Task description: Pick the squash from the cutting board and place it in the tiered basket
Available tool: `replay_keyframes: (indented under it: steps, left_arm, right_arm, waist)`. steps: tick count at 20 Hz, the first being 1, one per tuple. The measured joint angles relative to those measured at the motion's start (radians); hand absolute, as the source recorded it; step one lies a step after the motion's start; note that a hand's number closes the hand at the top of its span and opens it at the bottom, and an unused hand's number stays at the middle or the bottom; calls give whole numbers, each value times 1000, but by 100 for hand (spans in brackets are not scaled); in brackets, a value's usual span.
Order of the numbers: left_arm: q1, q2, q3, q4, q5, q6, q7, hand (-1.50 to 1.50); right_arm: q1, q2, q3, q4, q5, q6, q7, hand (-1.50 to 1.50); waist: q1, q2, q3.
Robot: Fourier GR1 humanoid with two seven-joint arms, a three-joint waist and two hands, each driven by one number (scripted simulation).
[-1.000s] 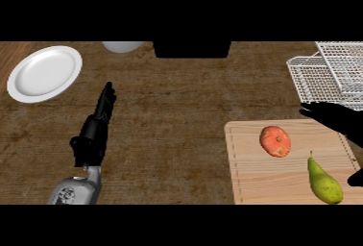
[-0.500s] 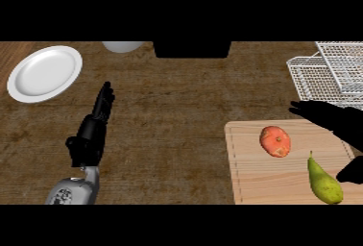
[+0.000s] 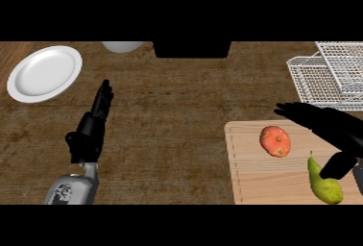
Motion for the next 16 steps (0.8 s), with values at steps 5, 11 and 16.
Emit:
replay_keyframes:
  steps: [5, 11, 16]
  left_arm:
    - [16, -14, -13, -40, -18, 2, 32, 0]
    - [33, -23, -7, -33, -24, -8, 11, 0]
    - [30, -33, -4, -43, -35, -5, 21, 0]
  right_arm:
    - [-10, 28, 6, 47, 27, -20, -14, -150]
    - [-1, 57, 10, 73, 65, -43, -26, -150]
    - [-7, 83, 3, 81, 74, -34, -28, -150]
  waist:
    - [1, 0, 0]
    - [0, 0, 0]
    - [0, 0, 0]
